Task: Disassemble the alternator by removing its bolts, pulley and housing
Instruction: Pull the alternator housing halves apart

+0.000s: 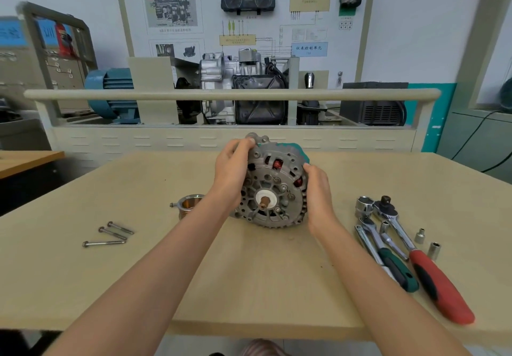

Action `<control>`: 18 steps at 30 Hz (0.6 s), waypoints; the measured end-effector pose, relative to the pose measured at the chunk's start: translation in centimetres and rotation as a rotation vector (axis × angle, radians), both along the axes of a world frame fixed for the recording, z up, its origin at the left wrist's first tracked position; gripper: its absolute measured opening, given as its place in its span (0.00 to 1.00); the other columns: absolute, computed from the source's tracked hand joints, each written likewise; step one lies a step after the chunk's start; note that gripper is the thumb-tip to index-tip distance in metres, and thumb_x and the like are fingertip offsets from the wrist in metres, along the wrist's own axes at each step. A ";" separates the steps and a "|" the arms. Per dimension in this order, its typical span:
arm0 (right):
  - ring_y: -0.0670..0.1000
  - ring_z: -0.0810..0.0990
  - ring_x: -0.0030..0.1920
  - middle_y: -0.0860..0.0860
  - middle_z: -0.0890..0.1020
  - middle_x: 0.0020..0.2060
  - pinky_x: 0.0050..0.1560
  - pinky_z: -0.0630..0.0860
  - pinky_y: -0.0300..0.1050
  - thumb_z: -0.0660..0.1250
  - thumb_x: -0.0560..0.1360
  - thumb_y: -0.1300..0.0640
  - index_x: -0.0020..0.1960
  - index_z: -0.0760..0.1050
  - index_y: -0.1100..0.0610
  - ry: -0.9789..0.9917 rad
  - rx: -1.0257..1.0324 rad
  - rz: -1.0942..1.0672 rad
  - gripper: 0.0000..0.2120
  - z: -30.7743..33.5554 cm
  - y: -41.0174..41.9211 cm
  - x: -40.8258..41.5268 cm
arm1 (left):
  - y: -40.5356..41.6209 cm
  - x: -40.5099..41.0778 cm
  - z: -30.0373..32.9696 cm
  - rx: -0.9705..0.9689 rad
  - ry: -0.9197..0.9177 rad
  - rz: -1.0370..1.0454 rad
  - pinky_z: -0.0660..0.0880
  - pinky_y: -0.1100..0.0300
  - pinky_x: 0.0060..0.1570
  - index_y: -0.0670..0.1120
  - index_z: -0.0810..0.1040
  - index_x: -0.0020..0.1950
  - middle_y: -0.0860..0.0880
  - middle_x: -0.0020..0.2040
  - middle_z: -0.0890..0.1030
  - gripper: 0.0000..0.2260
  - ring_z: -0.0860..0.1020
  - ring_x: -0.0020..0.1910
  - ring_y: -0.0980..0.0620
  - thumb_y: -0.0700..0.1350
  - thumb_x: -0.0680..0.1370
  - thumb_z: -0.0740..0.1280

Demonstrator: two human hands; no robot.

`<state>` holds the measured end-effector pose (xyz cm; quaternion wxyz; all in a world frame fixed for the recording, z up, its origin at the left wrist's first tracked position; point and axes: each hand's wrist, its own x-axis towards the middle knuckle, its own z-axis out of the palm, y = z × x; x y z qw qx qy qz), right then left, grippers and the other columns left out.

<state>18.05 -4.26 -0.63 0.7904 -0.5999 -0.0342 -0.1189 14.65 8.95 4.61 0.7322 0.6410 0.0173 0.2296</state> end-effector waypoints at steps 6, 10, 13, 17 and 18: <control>0.48 0.73 0.58 0.53 0.73 0.58 0.56 0.73 0.44 0.57 0.68 0.52 0.60 0.69 0.55 -0.296 -0.048 -0.087 0.21 0.0 -0.4 -2.1 | 0.2 -1.8 -0.9 -0.004 -0.154 -0.103 0.75 0.57 0.53 0.50 0.77 0.31 0.58 0.60 0.79 0.13 0.76 0.60 0.57 0.42 0.75 0.63; 0.41 0.73 0.52 0.49 0.74 0.54 0.49 0.71 0.33 0.58 0.72 0.49 0.58 0.69 0.54 -0.319 -0.031 -0.079 0.17 0.2 -0.4 -3.1 | -0.2 -4.0 -2.1 -0.060 -0.203 -0.113 0.75 0.54 0.54 0.52 0.78 0.28 0.58 0.62 0.79 0.10 0.75 0.61 0.55 0.45 0.68 0.63; 0.43 0.73 0.57 0.48 0.75 0.57 0.56 0.72 0.40 0.57 0.79 0.49 0.62 0.70 0.51 -0.291 -0.126 -0.001 0.14 0.0 -0.1 -3.5 | 0.5 -5.6 -3.5 -0.038 -0.295 -0.028 0.75 0.60 0.52 0.59 0.82 0.42 0.61 0.61 0.78 0.15 0.74 0.62 0.57 0.45 0.67 0.58; 0.38 0.72 0.48 0.46 0.73 0.46 0.52 0.69 0.35 0.59 0.78 0.50 0.49 0.71 0.53 -0.451 -0.295 -0.080 0.07 0.1 0.7 -4.6 | 2.2 -7.4 -6.9 0.062 -0.224 0.092 0.60 0.57 0.68 0.71 0.62 0.66 0.66 0.70 0.63 0.27 0.62 0.67 0.70 0.51 0.68 0.57; 0.36 0.71 0.46 0.45 0.73 0.45 0.49 0.67 0.30 0.58 0.76 0.50 0.48 0.70 0.53 -0.485 -0.307 -0.089 0.07 0.0 0.9 -4.9 | 2.7 -7.6 -7.4 0.051 -0.174 0.072 0.56 0.57 0.70 0.68 0.56 0.70 0.63 0.72 0.60 0.31 0.60 0.69 0.66 0.53 0.68 0.58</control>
